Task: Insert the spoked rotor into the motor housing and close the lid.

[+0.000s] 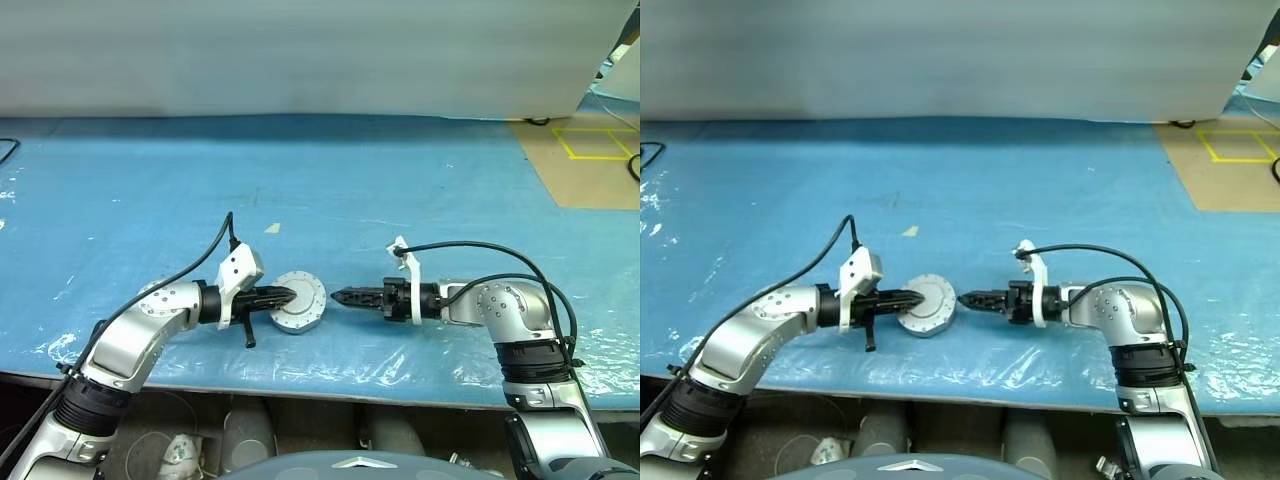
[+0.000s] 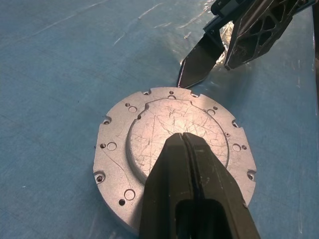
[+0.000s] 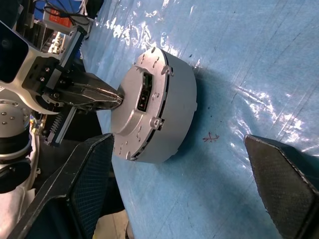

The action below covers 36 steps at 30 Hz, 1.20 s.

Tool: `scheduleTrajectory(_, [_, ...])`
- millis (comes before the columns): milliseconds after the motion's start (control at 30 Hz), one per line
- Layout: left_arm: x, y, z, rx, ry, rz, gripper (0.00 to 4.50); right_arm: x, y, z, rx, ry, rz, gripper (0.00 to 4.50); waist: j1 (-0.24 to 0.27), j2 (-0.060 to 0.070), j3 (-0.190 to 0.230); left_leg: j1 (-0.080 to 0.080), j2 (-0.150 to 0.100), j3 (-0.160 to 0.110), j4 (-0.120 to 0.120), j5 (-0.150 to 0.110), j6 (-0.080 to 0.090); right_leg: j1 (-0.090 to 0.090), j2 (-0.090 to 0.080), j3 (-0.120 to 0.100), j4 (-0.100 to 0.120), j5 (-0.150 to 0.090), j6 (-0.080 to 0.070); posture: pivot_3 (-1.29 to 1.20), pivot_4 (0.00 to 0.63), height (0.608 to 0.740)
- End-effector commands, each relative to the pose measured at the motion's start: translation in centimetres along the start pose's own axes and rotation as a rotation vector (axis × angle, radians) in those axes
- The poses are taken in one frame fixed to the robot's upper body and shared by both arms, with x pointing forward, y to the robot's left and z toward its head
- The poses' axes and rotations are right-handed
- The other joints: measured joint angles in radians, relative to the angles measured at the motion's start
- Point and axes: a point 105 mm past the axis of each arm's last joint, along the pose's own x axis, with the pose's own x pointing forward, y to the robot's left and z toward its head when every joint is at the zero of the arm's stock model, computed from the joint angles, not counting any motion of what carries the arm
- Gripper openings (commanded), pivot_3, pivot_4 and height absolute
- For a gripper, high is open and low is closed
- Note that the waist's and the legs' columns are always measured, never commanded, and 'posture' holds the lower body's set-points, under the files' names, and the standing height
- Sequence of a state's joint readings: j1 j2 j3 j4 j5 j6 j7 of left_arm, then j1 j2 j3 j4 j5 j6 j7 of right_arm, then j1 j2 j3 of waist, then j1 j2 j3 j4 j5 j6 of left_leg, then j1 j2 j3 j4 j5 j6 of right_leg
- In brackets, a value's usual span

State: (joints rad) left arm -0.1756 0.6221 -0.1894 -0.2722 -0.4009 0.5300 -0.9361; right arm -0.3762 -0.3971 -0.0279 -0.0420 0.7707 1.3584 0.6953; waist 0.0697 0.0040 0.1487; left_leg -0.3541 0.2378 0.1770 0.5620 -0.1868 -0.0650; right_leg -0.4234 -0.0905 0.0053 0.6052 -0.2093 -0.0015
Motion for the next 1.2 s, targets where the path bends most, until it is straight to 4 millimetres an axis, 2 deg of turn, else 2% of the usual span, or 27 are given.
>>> scheduleTrajectory(33, [0.3,-0.4,-2.0,-0.047,0.071,-0.014,0.00,0.9,-0.5,-1.4,0.027,0.048,-0.055,4.46,0.000,-0.001,-0.001,0.001,0.000,0.000,0.000,0.000,0.000,0.001,0.000,0.000,0.000,0.000,0.000,0.00,0.150,0.740])
scheduleTrajectory(233, [0.1,-0.3,-2.1,-0.050,0.073,-0.003,0.00,1.8,0.8,-0.5,0.017,0.049,-0.042,4.46,-0.009,-0.003,-0.002,0.005,0.001,0.000,-0.001,0.000,0.000,0.001,0.000,0.002,0.000,-0.004,0.007,0.00,0.150,0.740])
scheduleTrajectory(567, [0.0,-0.1,-2.0,-0.048,0.070,0.006,0.00,3.1,4.4,0.7,0.057,0.064,0.113,4.46,-0.015,-0.002,-0.002,0.002,-0.002,0.000,-0.004,0.000,-0.001,0.000,0.000,0.002,-0.001,-0.002,0.003,0.00,0.150,0.740])
scheduleTrajectory(733, [-0.2,0.1,-2.1,-0.043,0.072,0.017,0.00,3.9,3.5,1.2,0.084,0.032,0.040,4.46,-0.015,-0.002,-0.002,0.002,-0.001,0.000,-0.006,-0.001,-0.001,-0.001,0.000,0.001,-0.001,-0.003,0.002,0.00,0.150,0.740])
scheduleTrajectory(1033, [-0.6,0.7,-2.1,-0.035,0.076,0.038,0.00,4.8,5.1,-1.5,0.131,0.093,0.165,4.46,-0.016,-0.002,-0.002,0.003,-0.002,0.000,-0.010,-0.001,-0.002,-0.002,0.000,0.001,-0.002,-0.004,0.001,0.00,0.150,0.740])
scheduleTrajectory(1133, [-0.6,0.8,-2.1,-0.031,0.073,0.045,0.00,4.7,5.3,-1.6,0.145,0.097,0.186,3.86,-0.016,-0.002,-0.002,0.003,-0.001,0.000,-0.011,-0.001,-0.003,-0.002,0.000,0.001,-0.002,-0.005,0.001,0.00,0.150,0.740])
scheduleTrajectory(1200, [-0.7,0.9,-2.1,-0.029,0.073,0.049,0.00,4.6,5.3,-1.6,0.148,0.101,0.195,3.26,-0.016,-0.002,-0.002,0.003,-0.001,0.000,-0.012,-0.002,-0.003,-0.002,0.000,0.001,-0.002,-0.006,0.000,0.00,0.150,0.740])
